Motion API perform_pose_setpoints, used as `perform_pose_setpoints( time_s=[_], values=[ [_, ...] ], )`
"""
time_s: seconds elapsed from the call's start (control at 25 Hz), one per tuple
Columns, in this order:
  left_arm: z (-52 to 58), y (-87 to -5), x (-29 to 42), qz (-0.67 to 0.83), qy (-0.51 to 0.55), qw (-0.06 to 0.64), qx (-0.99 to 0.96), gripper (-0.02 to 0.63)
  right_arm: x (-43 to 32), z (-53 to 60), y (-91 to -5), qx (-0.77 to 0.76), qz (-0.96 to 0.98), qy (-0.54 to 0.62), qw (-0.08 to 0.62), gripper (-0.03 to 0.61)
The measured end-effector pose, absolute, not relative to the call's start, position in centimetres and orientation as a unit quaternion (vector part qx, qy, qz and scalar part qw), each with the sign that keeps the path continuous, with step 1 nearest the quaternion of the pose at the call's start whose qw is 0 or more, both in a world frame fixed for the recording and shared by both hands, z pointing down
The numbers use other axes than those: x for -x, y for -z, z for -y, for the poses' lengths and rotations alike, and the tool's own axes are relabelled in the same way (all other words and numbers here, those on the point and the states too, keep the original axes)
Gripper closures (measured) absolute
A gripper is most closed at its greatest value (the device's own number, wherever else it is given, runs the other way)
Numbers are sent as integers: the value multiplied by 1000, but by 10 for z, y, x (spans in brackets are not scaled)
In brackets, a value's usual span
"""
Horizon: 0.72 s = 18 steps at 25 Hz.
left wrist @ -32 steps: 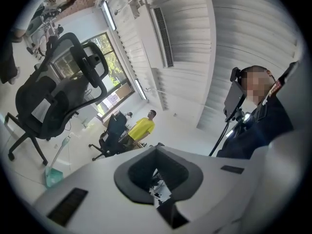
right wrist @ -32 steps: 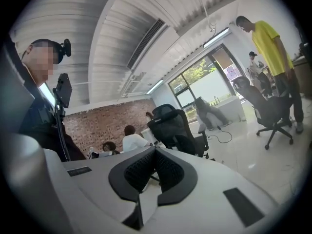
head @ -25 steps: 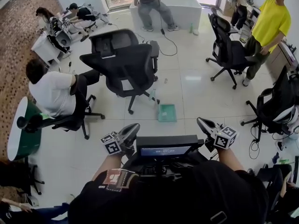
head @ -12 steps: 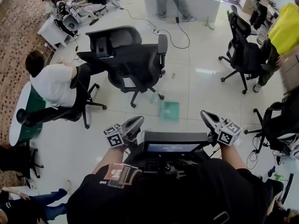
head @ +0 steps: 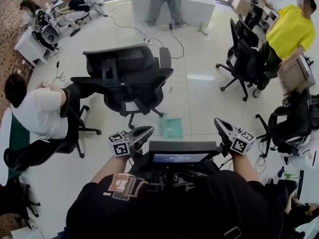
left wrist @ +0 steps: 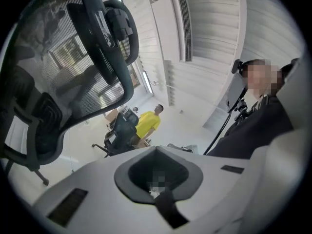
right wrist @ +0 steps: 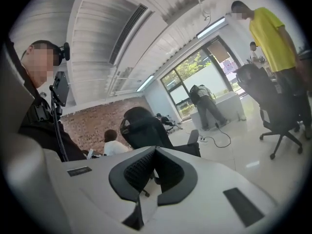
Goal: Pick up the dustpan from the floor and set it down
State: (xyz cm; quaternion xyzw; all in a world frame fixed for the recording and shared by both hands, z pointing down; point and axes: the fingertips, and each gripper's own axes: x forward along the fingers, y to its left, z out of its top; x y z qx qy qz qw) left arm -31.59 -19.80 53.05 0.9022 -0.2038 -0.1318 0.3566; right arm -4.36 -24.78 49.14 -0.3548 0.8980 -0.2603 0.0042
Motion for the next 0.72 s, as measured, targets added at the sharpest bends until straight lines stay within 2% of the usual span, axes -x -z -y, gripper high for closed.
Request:
perform_pose_setpoints(
  time_s=[0.2,0.4,0.56,0.72],
  values=[
    [232,-535,296,199,128,364,-901,592,48,270,-491,333,-909,249,-3,569],
    [253,-529,230,232,133,356,-896,592,-15,285,-494,314,-916,249,-1,569],
    [272,-574,201,310,46,326,-892,591,-64,290,-506,308,-916,256,7,569],
    [327,-645,216,368,-55,325,-870,589,-84,308,-529,315,-913,260,-11,569]
  ],
)
